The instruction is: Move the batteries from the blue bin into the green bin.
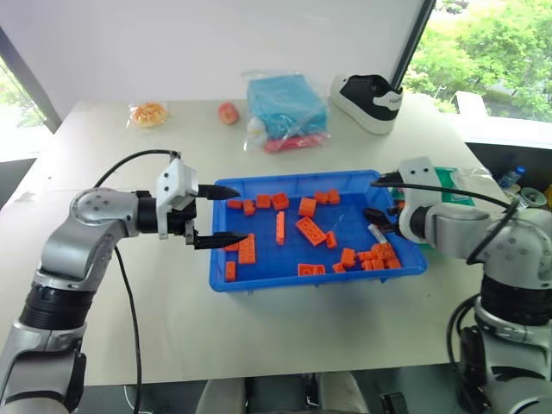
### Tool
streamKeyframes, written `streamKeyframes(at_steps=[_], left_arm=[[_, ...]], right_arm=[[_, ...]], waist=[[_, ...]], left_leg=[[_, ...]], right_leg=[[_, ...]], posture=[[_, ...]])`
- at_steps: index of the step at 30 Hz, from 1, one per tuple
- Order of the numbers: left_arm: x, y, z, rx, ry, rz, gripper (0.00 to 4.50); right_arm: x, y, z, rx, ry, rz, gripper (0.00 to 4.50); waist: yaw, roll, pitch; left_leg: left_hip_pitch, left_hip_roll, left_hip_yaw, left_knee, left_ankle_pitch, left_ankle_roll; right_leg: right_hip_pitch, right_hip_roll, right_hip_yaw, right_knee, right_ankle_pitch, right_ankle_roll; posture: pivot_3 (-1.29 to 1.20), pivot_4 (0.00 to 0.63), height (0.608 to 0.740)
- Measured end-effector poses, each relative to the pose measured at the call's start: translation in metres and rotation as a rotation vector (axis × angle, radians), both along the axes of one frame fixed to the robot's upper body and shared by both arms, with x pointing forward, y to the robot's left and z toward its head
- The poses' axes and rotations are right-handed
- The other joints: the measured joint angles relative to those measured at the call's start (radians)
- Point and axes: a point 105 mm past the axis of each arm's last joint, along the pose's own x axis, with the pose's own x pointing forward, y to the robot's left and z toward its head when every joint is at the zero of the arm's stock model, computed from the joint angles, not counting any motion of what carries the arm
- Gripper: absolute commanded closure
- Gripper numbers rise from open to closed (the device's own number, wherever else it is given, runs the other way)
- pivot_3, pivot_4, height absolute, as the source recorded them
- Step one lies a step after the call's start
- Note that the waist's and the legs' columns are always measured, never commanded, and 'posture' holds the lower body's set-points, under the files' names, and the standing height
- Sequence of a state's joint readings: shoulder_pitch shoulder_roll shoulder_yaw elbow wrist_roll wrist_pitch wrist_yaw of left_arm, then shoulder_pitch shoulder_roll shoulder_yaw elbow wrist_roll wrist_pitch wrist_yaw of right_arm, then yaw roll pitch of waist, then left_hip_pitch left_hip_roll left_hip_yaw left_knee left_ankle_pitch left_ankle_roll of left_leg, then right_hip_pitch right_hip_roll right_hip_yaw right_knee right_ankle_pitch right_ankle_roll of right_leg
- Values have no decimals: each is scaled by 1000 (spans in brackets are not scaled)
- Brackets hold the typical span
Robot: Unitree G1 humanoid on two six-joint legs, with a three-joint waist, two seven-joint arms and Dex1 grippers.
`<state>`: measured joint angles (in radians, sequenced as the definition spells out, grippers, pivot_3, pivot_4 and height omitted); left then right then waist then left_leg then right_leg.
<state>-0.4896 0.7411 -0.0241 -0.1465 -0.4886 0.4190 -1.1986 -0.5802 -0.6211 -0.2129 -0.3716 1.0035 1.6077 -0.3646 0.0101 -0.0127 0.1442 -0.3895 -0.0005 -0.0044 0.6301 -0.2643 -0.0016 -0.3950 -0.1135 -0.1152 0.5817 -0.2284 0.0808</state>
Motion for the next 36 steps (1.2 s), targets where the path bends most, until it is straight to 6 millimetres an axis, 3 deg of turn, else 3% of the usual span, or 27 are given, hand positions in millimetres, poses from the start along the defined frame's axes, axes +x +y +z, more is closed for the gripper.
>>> streamKeyframes(at_steps=[2, 8, 14, 20, 28, 36], left_arm=[[0, -2, 0, -4, -4, -5, 0], [1, -2, -1, -11, -7, -4, 0], [0, -4, -3, -19, -2, -6, 0], [1, -4, -3, -19, -3, -6, 0], [-2, -5, -2, -12, -10, -15, 0], [-2, -3, -1, -6, -13, -11, 0]], right_arm=[[-5, -3, -9, -29, 38, 5, 712], [-8, -4, -11, -69, 55, 17, 712], [-8, 12, -25, -84, 109, 74, 712], [-3, 16, -24, -118, 104, 84, 712], [0, 11, -34, -143, 139, 52, 712], [7, 21, -47, -113, 184, 35, 712]], waist=[[0, 0, 0], [2, -2, -1], [3, -1, 0], [3, -1, 0], [4, -1, 0], [1, -1, 0]], left_leg=[[0, 0, 0, 0, 0, 0], [0, 0, 0, 1, 0, 0], [-1, 0, 0, 1, 0, 0], [-1, 0, 0, 0, 0, 0], [-1, 0, 0, 1, 0, 0], [-1, 0, 0, 0, 0, 0]], right_leg=[[-1, 0, 0, 0, 0, 0], [0, 0, 0, 0, 0, 0], [0, 0, 0, -1, 0, -1], [-1, 0, 0, -1, 1, -2], [-1, 0, 0, -1, 1, -1], [-1, 0, 0, -1, 1, -1]], posture=[[0, 150, 725], [0, 150, 725], [0, 150, 725], [0, 150, 725], [0, 150, 725], [0, 150, 725]])
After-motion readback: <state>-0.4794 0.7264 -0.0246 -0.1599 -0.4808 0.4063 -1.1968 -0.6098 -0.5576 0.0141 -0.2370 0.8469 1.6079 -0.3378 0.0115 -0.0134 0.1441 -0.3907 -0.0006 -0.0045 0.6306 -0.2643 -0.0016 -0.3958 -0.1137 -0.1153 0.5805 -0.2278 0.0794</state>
